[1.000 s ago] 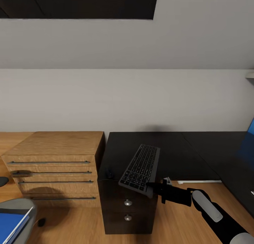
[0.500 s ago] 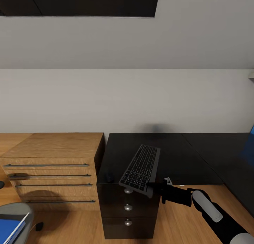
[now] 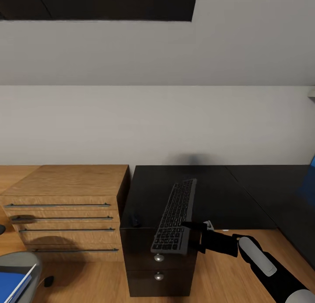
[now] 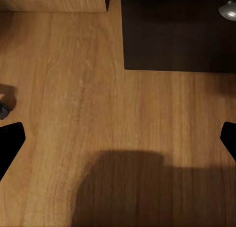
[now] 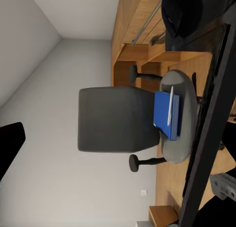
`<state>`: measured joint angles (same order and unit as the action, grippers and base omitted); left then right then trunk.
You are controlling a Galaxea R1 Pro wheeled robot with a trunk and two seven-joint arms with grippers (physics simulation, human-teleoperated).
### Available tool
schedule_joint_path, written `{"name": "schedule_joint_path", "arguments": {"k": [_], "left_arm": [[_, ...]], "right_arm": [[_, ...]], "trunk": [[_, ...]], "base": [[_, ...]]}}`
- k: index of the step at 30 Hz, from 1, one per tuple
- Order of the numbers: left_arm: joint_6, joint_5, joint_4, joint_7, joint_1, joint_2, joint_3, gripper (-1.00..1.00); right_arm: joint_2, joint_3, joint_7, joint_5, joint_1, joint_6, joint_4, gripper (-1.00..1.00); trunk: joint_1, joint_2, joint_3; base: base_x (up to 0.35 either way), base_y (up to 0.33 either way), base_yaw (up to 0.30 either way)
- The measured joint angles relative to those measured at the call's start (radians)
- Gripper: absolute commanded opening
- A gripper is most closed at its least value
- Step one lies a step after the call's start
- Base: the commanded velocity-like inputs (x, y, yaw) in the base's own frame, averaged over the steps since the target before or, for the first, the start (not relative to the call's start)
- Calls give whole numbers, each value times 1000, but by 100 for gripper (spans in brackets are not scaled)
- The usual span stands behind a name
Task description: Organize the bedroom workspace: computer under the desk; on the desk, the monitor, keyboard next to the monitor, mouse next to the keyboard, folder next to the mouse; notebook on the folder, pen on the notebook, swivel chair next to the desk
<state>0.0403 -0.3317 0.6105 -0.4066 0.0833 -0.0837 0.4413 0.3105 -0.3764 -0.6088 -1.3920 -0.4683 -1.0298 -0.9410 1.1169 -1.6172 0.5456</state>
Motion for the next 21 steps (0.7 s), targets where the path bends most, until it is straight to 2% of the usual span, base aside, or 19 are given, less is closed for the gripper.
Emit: {"name": "schedule_joint_path", "arguments": {"k": [13,21], "left_arm": [[0,0,0,0,0,0,0,100],[0,0,0,0,0,0,0,100]], "right_arm": [[0,1,0,0,0,2,0,100],[0,1,-1,0,0,2,0,100]], "trunk": [[0,0,0],[0,0,0]], "base": [[-4,0,0],[-192,0,0]]}}
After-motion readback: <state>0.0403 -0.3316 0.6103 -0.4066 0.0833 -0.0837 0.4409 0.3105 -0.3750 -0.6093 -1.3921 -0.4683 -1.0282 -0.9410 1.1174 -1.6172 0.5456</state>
